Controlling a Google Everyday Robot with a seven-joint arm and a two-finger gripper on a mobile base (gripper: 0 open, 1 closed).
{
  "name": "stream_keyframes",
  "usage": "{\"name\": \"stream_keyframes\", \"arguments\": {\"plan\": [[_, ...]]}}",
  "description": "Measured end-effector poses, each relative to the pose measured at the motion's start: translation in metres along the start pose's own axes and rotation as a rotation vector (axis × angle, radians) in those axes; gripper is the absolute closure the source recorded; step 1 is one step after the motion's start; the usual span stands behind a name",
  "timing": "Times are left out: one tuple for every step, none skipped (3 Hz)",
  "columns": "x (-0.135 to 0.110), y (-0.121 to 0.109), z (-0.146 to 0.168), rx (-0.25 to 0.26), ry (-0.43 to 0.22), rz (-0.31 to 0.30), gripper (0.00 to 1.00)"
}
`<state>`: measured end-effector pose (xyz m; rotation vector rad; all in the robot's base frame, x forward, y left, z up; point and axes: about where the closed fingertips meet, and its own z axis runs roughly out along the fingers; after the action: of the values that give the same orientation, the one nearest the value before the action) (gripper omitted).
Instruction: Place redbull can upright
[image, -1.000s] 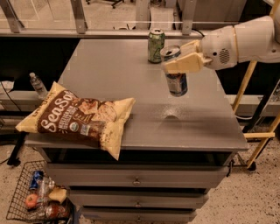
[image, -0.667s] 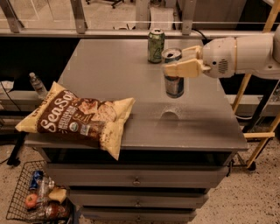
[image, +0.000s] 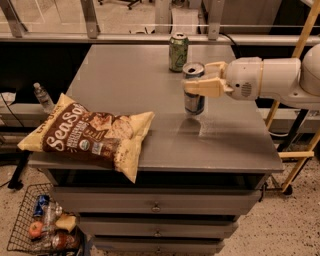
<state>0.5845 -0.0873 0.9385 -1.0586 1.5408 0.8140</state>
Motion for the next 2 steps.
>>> {"name": "stream_keyframes", "arguments": {"plan": [[0.0097, -0.0017, 0.0057, -0.004, -0.014, 0.021, 1.00], [0.0191, -0.0021, 0.0101, -0.001, -0.025, 0.045, 1.00]]}}
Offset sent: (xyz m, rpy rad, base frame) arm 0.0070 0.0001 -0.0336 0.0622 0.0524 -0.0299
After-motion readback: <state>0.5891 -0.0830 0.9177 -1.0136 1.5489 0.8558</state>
